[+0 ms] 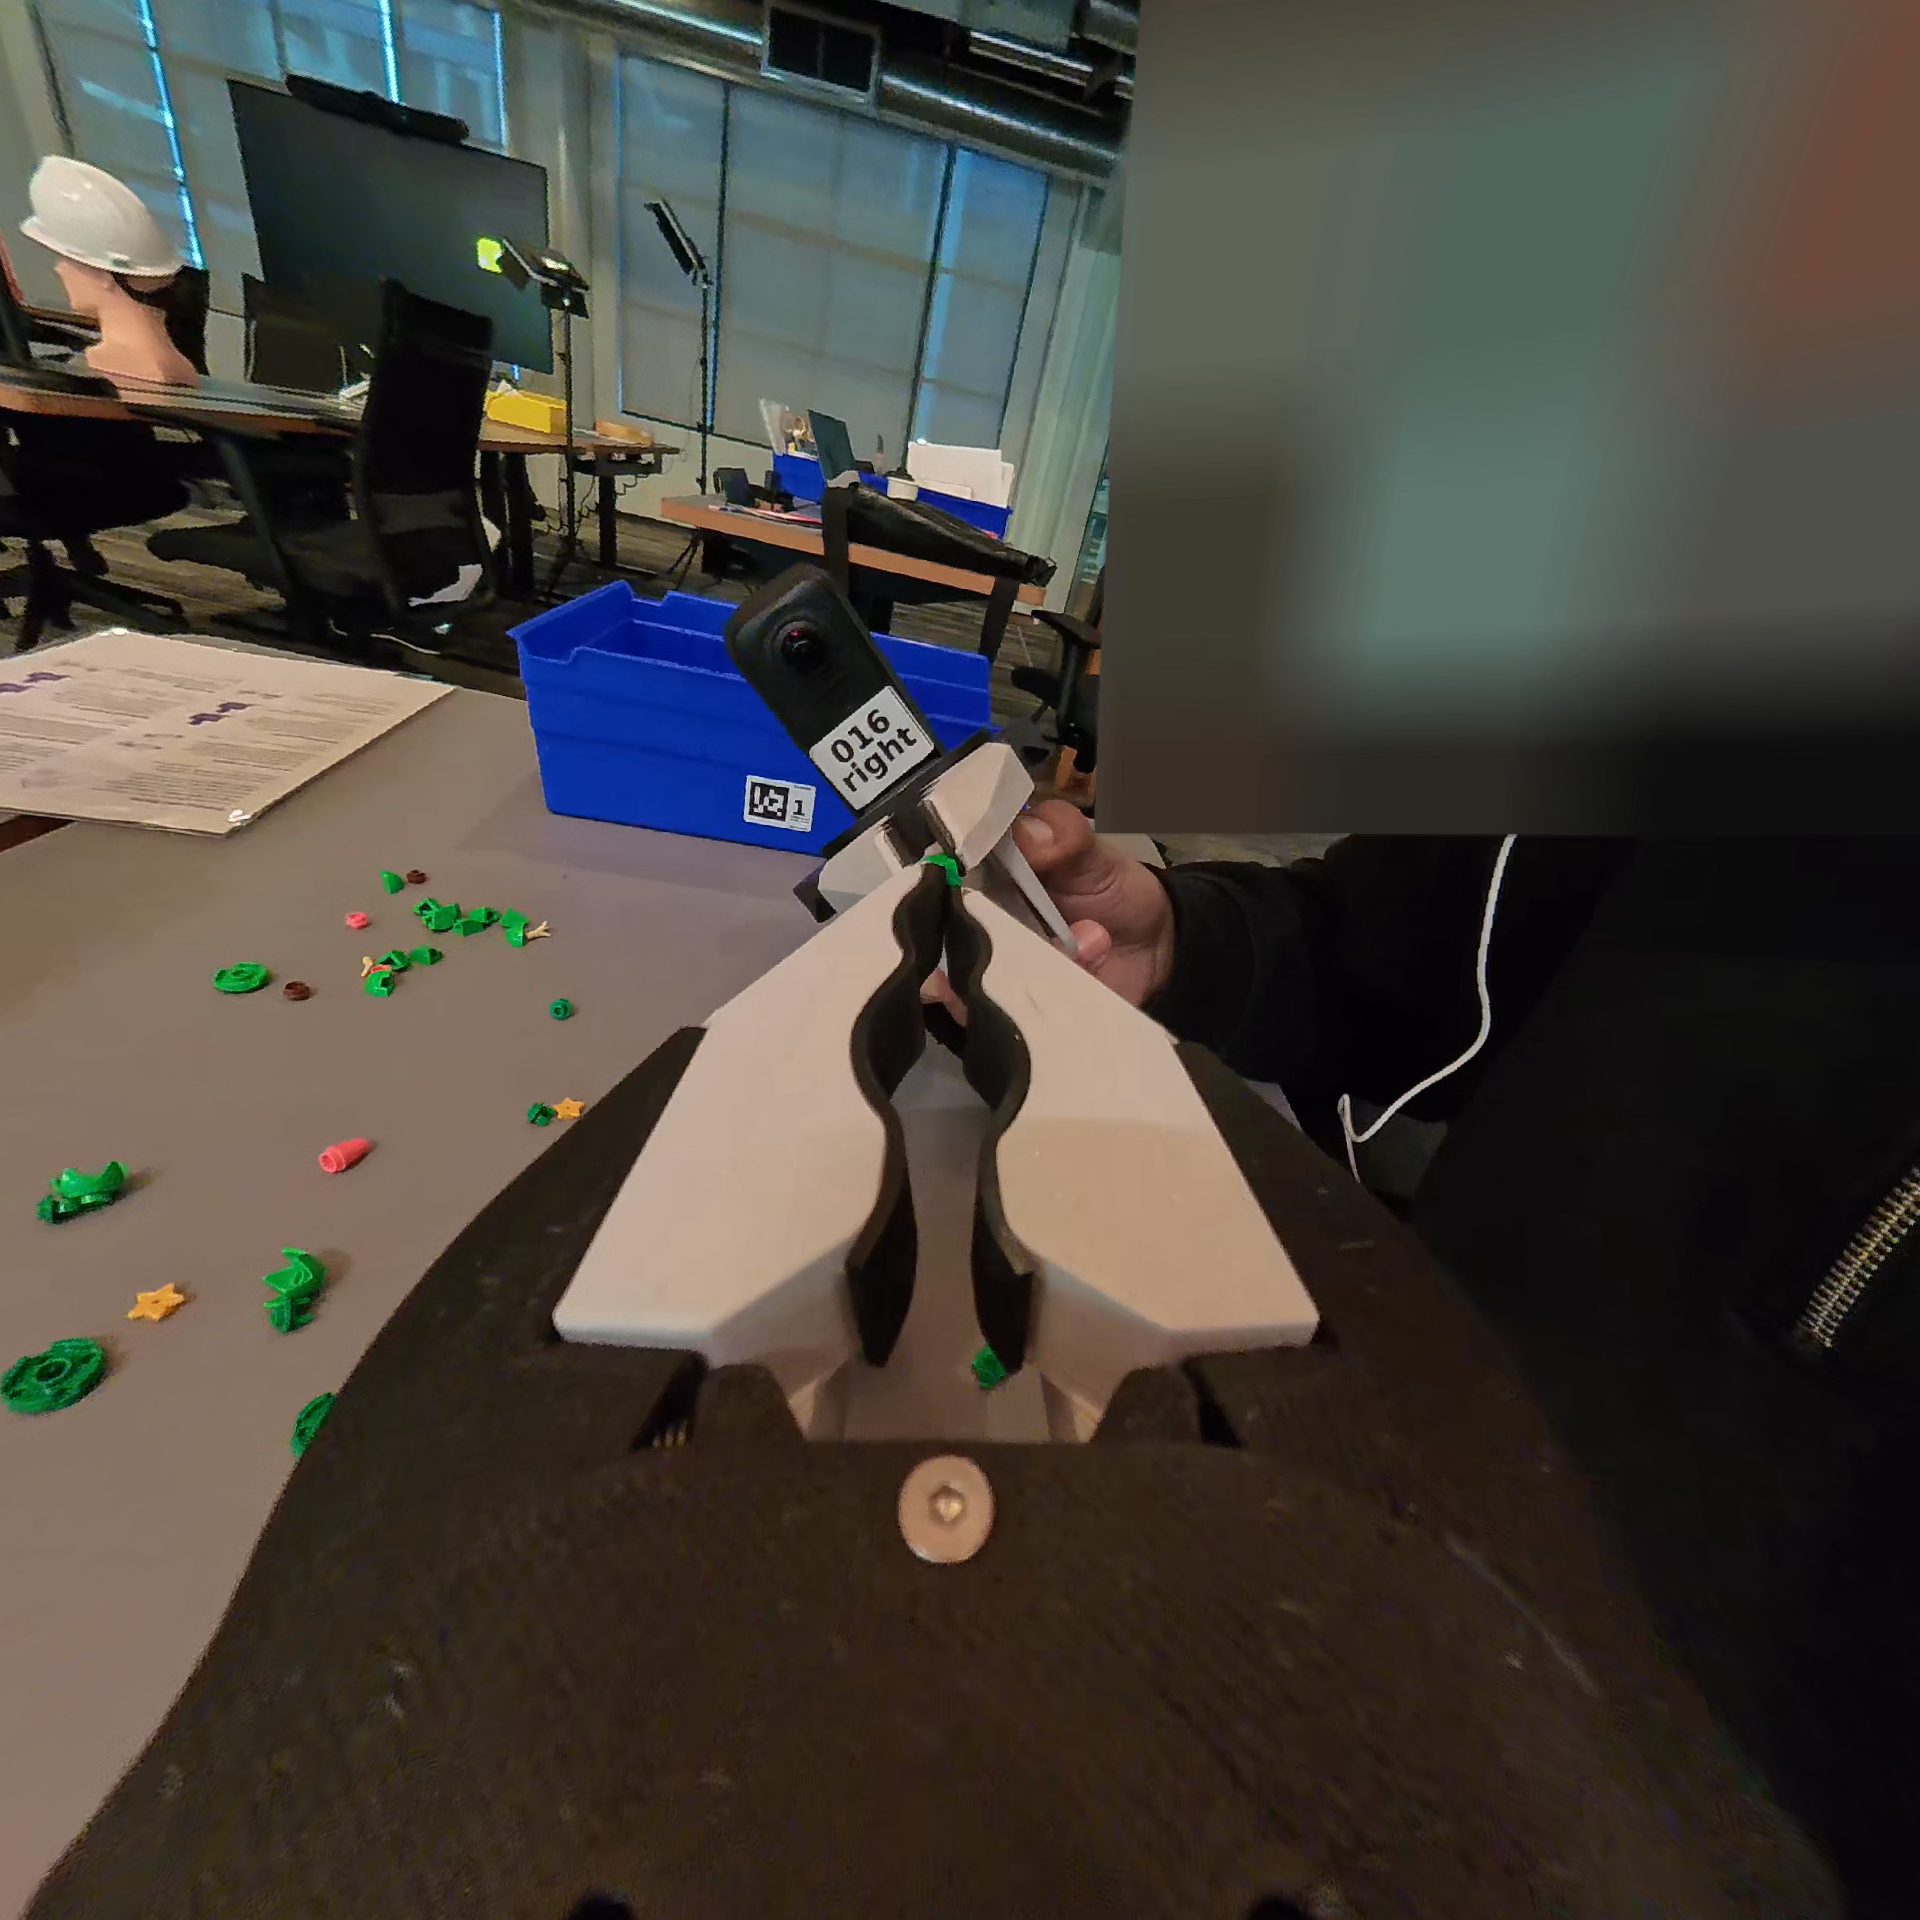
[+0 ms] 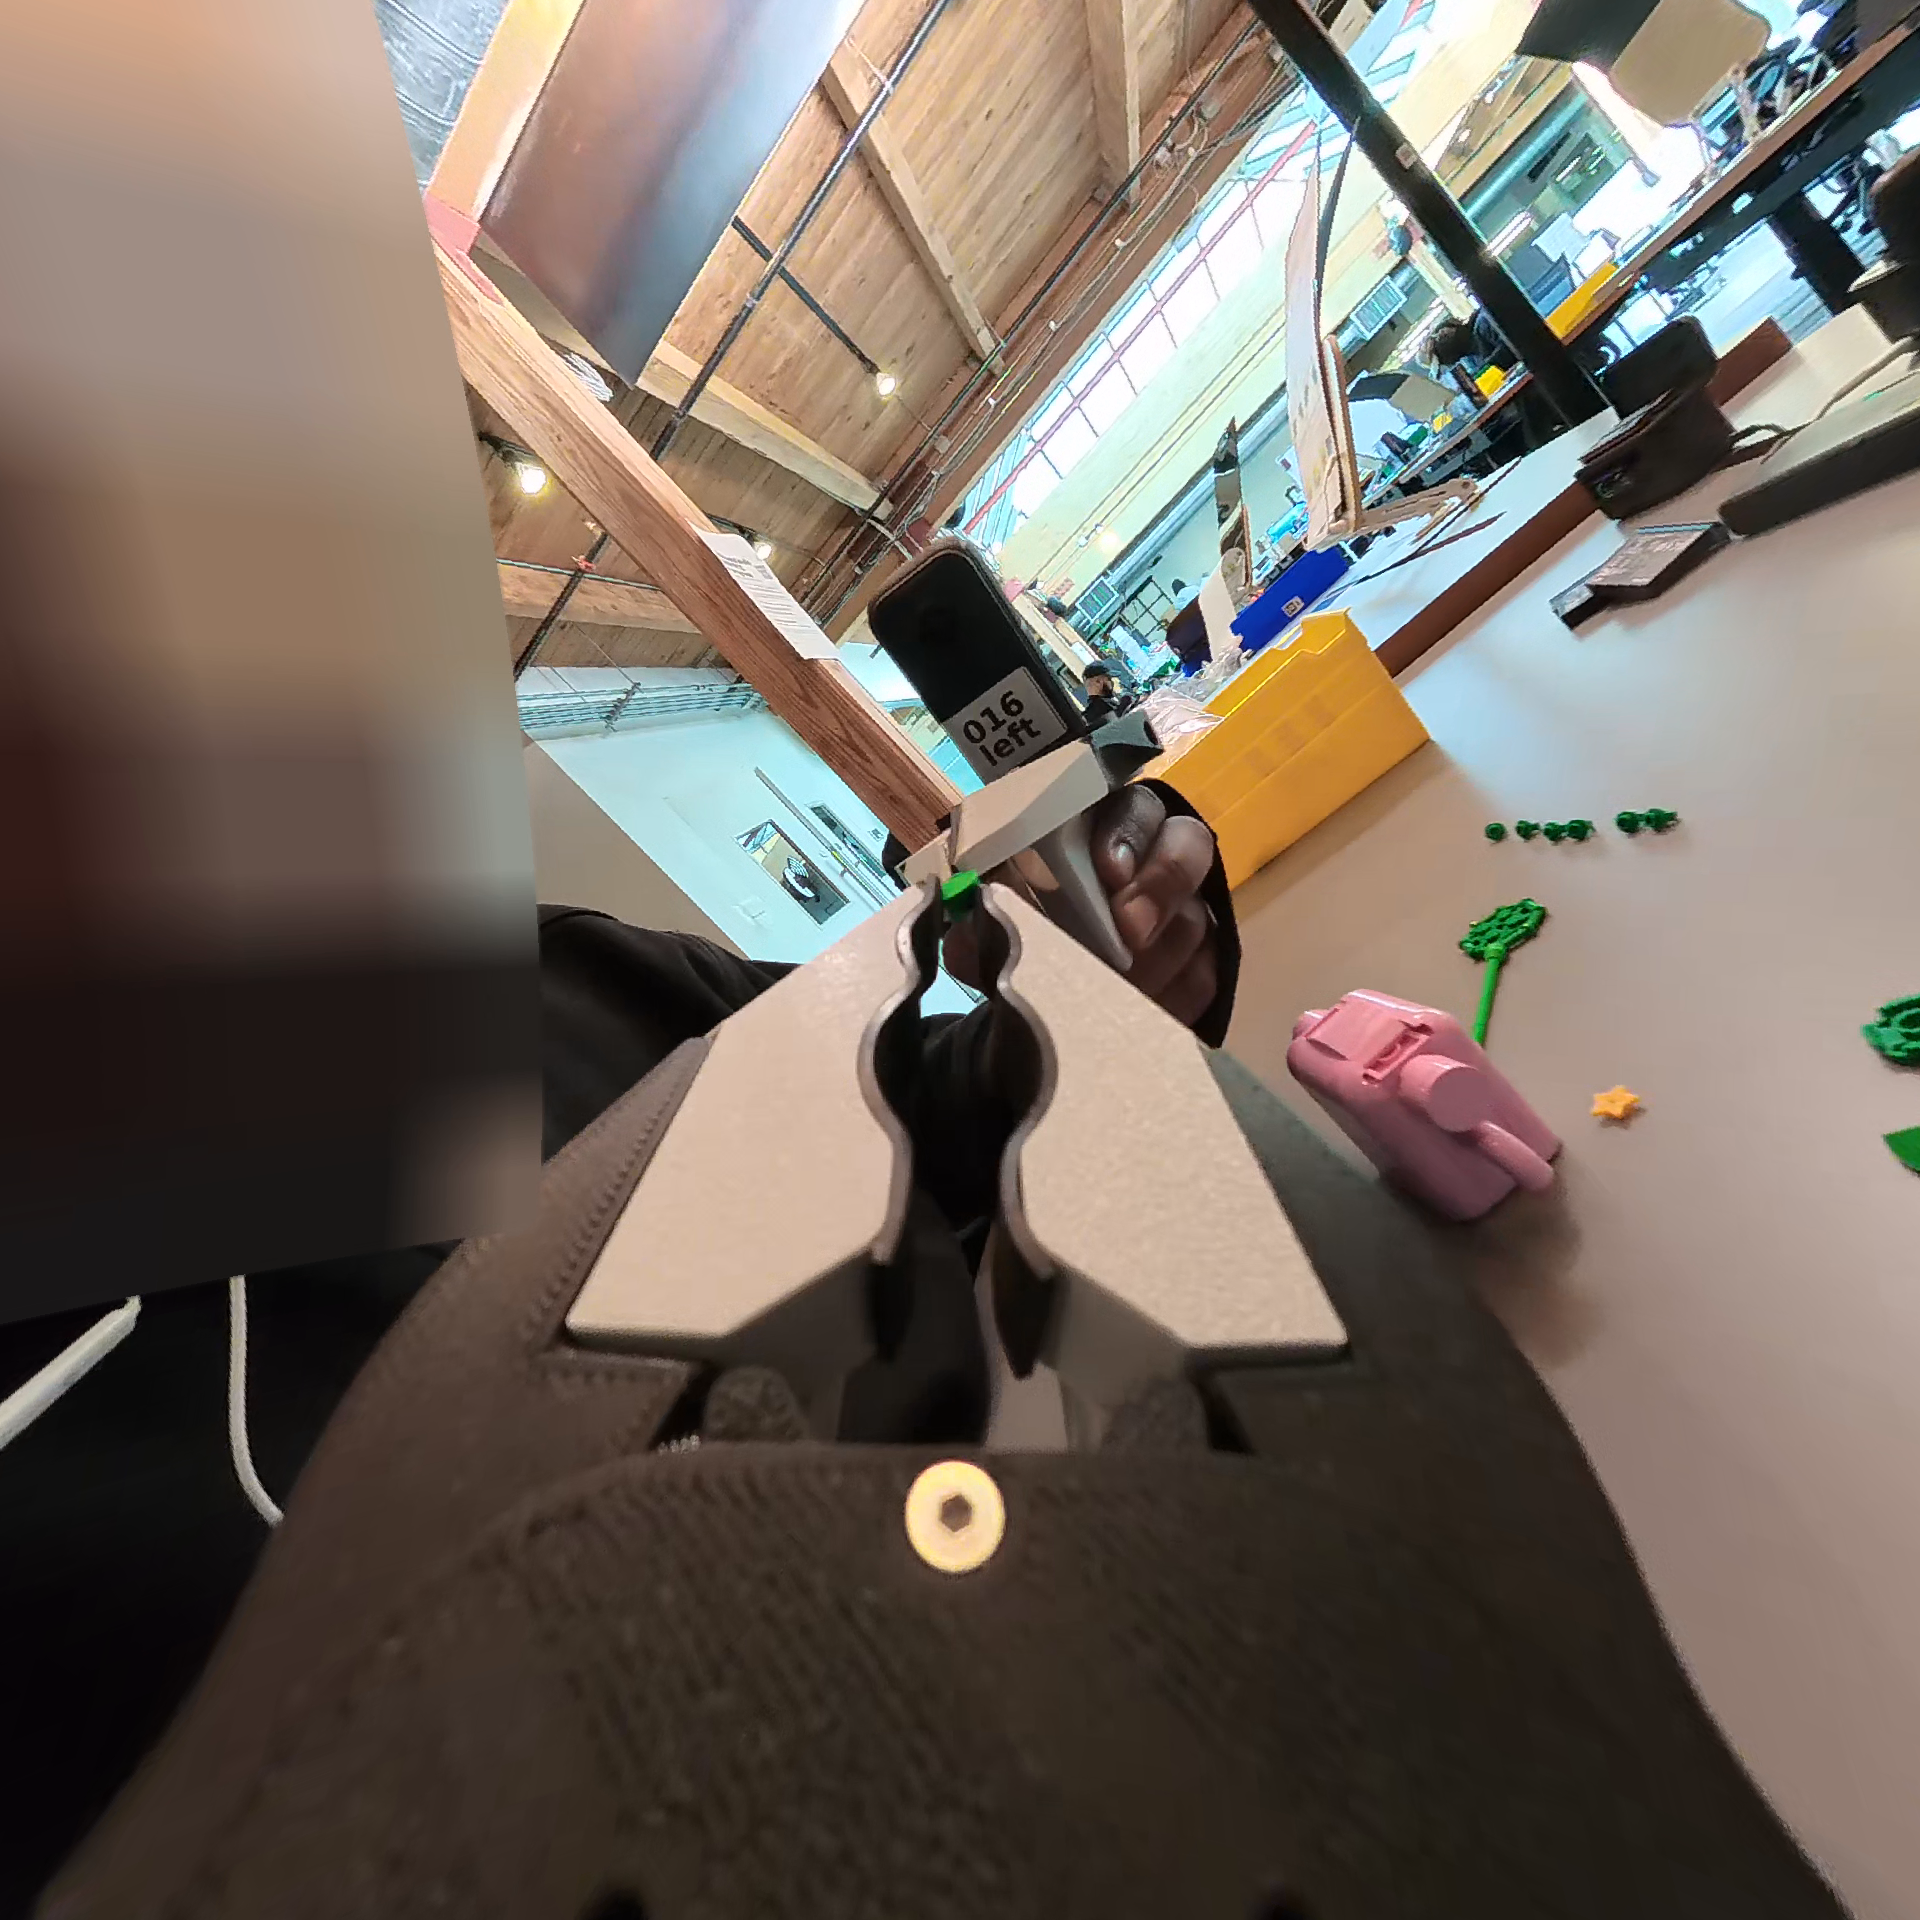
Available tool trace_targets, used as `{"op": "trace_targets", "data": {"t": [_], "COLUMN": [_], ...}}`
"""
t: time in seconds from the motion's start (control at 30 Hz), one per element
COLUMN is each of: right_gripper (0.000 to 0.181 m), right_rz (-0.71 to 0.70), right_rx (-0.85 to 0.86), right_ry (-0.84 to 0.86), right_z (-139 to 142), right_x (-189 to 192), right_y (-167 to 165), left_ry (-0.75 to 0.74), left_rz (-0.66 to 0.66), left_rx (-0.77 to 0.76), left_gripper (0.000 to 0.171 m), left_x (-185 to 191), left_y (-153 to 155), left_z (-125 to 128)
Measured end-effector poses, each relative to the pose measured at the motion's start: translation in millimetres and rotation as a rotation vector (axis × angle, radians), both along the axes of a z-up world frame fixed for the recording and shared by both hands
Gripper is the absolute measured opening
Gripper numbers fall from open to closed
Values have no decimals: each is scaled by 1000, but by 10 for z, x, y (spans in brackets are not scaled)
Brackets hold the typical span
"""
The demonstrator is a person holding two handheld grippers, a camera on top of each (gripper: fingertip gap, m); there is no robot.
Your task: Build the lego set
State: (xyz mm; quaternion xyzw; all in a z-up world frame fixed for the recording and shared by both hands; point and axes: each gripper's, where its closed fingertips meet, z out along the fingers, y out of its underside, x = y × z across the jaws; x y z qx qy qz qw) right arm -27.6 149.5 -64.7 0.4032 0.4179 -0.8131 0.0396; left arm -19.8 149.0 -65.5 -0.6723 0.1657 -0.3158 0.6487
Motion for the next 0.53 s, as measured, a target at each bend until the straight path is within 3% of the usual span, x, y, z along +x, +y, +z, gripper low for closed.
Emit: {"op": "trace_targets", "data": {"t": [0.53], "right_gripper": [4], "right_rz": [34], "right_rx": [-129], "right_ry": [-27], "right_z": [1], "right_x": [-11], "right_y": [29], "left_ry": [-8], "left_rz": [59], "left_rx": [45], "left_gripper": [0], "left_x": [-4], "left_y": [33], "left_z": [-7]}}
